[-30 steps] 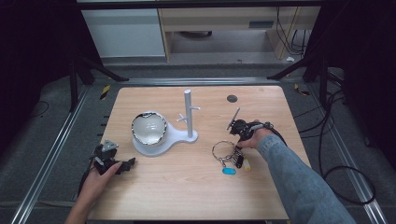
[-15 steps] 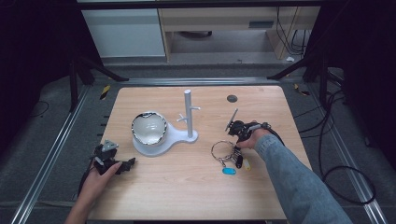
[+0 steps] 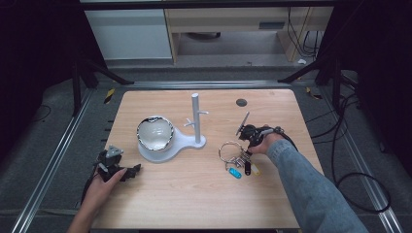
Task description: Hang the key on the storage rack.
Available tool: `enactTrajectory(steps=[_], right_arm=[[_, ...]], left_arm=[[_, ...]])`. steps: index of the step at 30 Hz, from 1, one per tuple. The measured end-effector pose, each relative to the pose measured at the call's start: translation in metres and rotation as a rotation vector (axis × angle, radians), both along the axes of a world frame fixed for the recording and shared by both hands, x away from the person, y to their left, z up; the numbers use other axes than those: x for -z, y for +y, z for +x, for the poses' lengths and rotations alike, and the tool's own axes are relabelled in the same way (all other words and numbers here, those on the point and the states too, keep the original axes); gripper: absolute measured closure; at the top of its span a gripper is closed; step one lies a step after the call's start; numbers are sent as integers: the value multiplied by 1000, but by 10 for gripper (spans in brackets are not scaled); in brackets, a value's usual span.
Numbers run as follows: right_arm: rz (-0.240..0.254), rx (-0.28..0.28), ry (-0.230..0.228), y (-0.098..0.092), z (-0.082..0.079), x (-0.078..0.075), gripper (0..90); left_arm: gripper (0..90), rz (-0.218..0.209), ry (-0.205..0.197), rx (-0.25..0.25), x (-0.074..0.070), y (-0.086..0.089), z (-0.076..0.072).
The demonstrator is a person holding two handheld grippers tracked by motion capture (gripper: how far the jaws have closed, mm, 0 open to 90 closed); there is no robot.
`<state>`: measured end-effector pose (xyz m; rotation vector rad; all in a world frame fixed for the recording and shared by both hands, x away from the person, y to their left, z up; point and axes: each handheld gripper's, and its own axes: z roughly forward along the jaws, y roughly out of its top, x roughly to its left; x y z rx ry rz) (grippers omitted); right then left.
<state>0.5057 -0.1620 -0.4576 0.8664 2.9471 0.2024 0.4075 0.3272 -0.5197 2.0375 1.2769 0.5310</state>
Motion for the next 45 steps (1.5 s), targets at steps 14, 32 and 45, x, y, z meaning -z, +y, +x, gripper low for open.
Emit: enactTrajectory(steps=[14,32,45], right_arm=[[-24,-30,33,1,-3,-25,883],[-9,-72,-13,3,-12,-88,883],[21,-84,-57,3,-14,-131,884]], left_arm=[[0,0,0,0,0,0,0],[0,0,-2,-1,0,0,0],[0,1,-2,1,0,0,0]])
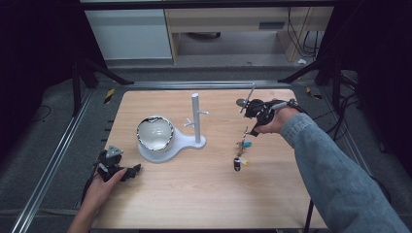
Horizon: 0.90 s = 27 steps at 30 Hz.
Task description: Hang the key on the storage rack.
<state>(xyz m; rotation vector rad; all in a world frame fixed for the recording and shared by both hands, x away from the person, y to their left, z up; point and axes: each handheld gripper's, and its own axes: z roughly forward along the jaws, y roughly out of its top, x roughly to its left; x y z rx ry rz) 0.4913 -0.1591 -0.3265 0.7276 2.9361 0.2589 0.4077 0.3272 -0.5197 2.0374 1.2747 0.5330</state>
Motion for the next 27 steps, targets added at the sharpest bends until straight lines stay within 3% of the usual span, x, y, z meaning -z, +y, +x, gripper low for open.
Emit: enactTrajectory(steps=[17,27], right_arm=[[23,-21,-52,15,6,-43,884],[23,-40,-69,27,9,-58,884]], left_arm=[[0,1,0,0,0,0,0],[0,0,0,0,0,0,0]])
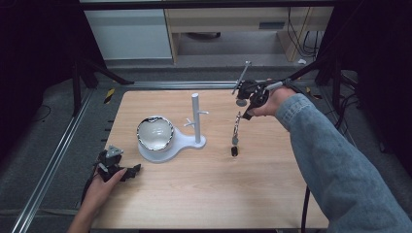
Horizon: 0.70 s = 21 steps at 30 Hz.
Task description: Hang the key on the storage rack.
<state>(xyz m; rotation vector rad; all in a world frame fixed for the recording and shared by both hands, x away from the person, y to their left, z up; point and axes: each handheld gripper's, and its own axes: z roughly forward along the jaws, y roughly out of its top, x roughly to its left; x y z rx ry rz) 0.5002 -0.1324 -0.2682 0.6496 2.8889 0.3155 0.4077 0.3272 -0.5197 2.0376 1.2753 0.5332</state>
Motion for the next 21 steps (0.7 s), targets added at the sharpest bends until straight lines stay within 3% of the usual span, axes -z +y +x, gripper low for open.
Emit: enactTrajectory(steps=[21], right_arm=[[-6,-37,-19,22,6,-20,884]], left_arm=[[0,0,0,0,0,0,0]])
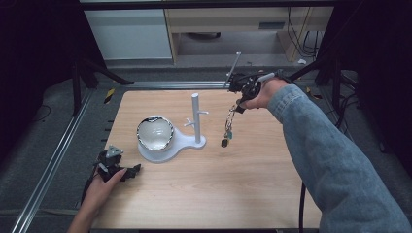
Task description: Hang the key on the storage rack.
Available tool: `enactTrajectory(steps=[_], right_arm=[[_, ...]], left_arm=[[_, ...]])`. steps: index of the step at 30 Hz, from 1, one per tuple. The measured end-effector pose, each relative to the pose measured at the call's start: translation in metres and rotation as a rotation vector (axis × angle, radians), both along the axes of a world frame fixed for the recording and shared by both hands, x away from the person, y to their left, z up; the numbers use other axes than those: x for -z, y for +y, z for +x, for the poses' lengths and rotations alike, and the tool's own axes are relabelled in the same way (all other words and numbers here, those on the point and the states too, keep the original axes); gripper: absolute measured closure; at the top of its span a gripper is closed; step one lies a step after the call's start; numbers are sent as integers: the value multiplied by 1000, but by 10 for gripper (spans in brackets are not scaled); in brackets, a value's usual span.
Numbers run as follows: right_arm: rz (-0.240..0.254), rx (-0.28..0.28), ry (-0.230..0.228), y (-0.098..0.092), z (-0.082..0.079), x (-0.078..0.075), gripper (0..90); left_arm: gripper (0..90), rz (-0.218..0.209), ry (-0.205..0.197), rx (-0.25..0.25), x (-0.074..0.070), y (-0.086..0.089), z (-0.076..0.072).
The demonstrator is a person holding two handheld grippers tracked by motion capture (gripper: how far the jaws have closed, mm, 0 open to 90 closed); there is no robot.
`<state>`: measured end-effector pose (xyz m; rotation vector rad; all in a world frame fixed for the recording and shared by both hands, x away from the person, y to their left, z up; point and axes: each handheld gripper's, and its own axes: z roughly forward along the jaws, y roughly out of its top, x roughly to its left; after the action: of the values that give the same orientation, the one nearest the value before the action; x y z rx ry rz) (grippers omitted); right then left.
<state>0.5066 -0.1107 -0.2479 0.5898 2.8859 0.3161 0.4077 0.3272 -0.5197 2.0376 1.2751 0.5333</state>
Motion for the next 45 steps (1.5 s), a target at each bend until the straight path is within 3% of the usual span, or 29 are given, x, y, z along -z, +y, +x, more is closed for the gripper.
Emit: enactTrajectory(steps=[19,45], right_arm=[[6,-17,-31,17,2,-19,883],[8,-71,-53,55,2,-41,884]], left_arm=[[0,0,0,0,0,0,0],[0,0,0,0,0,0,0]])
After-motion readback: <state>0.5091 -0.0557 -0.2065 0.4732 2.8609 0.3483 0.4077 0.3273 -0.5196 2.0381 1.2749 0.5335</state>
